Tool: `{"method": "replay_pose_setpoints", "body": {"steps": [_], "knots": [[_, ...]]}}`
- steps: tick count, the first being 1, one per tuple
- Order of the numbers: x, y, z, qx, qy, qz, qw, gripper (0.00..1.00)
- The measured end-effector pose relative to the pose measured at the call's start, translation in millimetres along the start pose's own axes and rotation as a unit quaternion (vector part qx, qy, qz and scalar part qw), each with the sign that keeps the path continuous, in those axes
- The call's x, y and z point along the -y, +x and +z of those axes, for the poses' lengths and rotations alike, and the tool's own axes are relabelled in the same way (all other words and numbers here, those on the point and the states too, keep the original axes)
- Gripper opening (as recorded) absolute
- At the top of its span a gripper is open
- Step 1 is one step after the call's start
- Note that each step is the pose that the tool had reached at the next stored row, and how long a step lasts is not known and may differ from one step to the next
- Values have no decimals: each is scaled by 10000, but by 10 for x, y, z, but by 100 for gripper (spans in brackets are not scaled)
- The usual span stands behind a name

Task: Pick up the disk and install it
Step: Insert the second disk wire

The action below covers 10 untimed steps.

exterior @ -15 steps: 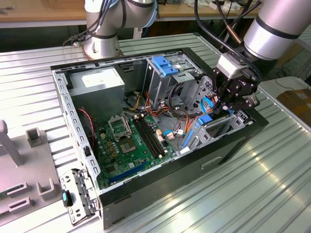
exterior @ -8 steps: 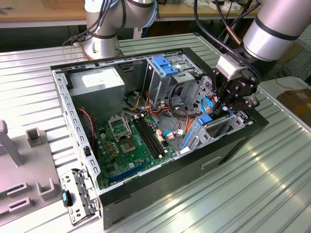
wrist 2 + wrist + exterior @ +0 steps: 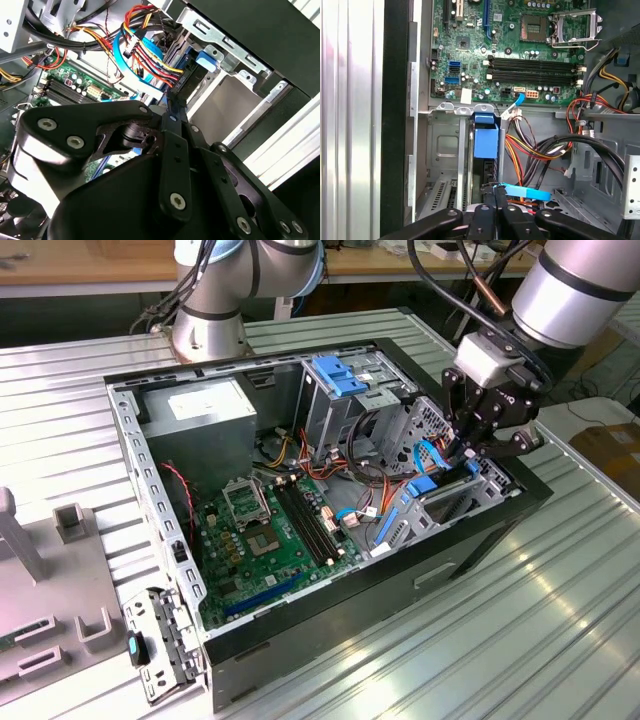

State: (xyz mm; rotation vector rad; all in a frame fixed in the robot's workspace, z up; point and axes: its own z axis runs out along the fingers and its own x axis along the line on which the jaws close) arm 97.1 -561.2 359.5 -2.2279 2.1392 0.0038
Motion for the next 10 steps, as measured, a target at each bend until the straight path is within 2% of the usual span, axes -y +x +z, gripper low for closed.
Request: {"method": "replay_pose_setpoints", "body": {"steps": [1, 10], "knots": [[0, 0, 0, 0, 0, 0, 10000, 11], [0, 0, 0, 1, 0, 0, 10000, 11]]}}
